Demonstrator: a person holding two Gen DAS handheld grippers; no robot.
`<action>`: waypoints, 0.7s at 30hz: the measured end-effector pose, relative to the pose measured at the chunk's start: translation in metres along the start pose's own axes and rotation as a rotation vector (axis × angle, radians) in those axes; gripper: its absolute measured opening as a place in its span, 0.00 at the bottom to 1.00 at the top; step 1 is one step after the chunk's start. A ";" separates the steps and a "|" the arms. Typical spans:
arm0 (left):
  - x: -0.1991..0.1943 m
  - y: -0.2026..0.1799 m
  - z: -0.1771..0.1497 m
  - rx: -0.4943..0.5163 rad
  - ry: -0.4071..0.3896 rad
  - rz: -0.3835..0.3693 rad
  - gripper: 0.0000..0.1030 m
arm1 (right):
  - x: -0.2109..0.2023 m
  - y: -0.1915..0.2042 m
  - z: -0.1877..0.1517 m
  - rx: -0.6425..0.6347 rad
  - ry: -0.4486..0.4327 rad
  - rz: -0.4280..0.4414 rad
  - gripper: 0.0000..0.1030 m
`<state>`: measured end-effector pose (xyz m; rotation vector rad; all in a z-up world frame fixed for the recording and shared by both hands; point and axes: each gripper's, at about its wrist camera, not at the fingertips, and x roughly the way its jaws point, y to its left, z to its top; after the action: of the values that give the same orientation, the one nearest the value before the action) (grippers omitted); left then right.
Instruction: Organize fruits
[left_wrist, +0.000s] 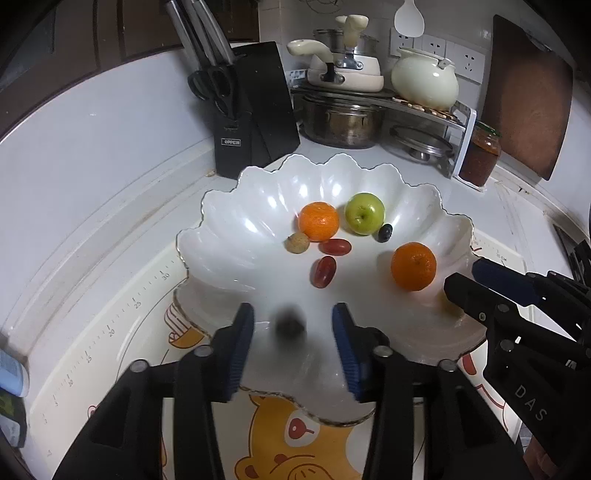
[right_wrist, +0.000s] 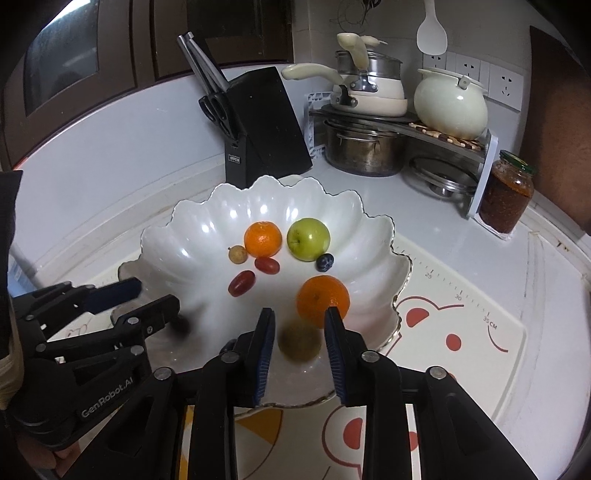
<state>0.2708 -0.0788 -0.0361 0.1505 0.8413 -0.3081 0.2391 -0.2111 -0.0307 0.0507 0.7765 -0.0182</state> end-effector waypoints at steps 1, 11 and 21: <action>-0.001 0.000 0.000 -0.001 -0.002 0.003 0.45 | -0.001 0.000 0.000 0.002 -0.002 -0.005 0.41; -0.021 0.004 -0.006 -0.017 -0.032 0.047 0.66 | -0.020 -0.005 -0.002 0.024 -0.049 -0.074 0.77; -0.059 -0.002 -0.014 -0.019 -0.091 0.101 0.84 | -0.047 -0.013 -0.013 0.066 -0.073 -0.088 0.83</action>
<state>0.2233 -0.0651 -0.0012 0.1591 0.7433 -0.2105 0.1959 -0.2233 -0.0072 0.0778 0.7050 -0.1289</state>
